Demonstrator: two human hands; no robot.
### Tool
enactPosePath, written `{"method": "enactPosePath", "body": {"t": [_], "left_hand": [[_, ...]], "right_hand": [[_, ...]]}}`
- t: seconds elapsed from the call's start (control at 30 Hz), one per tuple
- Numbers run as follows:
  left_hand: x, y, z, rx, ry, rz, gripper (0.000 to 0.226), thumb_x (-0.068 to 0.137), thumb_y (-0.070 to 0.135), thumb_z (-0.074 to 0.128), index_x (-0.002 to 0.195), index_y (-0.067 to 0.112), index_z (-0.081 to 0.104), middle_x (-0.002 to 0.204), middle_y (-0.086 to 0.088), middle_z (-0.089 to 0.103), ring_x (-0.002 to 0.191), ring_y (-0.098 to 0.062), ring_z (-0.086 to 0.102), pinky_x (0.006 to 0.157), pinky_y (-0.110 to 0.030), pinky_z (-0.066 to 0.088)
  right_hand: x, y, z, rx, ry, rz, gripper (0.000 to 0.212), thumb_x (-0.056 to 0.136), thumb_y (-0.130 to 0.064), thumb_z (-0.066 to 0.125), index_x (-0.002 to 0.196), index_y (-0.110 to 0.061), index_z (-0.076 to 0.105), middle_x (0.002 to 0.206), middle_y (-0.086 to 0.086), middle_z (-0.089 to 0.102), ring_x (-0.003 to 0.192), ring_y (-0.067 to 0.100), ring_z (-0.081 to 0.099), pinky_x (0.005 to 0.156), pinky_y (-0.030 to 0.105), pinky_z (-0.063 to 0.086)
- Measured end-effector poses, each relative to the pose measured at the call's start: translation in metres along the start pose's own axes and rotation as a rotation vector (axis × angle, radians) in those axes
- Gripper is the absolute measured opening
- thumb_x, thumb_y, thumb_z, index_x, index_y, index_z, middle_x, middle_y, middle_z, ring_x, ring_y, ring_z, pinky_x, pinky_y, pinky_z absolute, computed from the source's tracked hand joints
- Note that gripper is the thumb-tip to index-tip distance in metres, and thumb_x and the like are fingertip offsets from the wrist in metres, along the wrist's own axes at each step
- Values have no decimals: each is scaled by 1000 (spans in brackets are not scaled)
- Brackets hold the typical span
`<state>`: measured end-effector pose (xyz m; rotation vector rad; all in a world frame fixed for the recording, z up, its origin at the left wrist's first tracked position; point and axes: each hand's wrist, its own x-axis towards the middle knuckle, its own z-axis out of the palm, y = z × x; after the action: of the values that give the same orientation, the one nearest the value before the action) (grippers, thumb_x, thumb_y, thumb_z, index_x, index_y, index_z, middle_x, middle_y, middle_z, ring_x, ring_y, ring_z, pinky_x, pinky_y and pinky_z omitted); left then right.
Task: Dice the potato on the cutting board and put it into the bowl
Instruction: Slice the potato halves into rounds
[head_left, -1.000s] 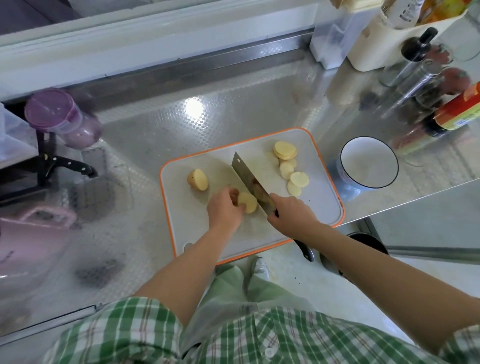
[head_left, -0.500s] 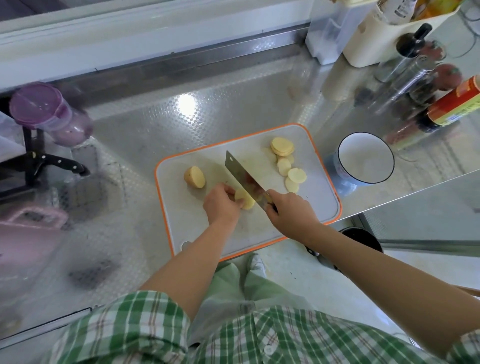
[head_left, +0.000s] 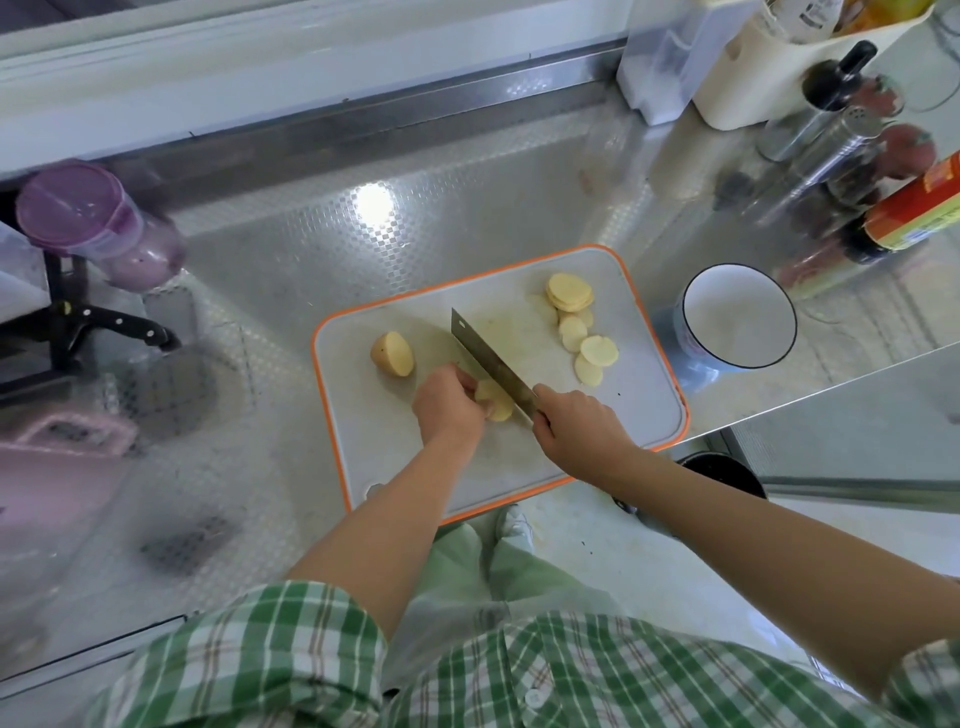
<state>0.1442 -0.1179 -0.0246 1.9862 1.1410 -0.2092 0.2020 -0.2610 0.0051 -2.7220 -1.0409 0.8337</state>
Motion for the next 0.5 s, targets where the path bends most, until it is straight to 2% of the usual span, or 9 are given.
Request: {"method": "enactPosePath", "body": {"t": [0.13,0.27,0.5], "left_hand": [[1,-1,0,-21,-14,-15,25,72,18,80,85,21,59,86,-1,71,83,-21,68,75,-30,51],[1,-3,0,-50,-18,-35,26,69,18,81,83,21,60,84,0,71,81,-22,69,79,-34,54],[0,-2,-2,-73,-17,-42,27,69,19,83,80,21,58,83,-1,72,80,-20,69,77,-31,52]], "right_hand": [[3,0,3,62,51,20,15,99,-24,39,98,-11,45,71,8,46,68,31,50,58,36,38],[5,-3,-5,145,79,4,15,98,-25,42,86,-16,40,70,11,51,65,32,53,55,38,41],[1,-1,-15,50,6,-31,16,98,-24,38,84,-18,37,67,5,44,66,30,49,56,33,33]]}}
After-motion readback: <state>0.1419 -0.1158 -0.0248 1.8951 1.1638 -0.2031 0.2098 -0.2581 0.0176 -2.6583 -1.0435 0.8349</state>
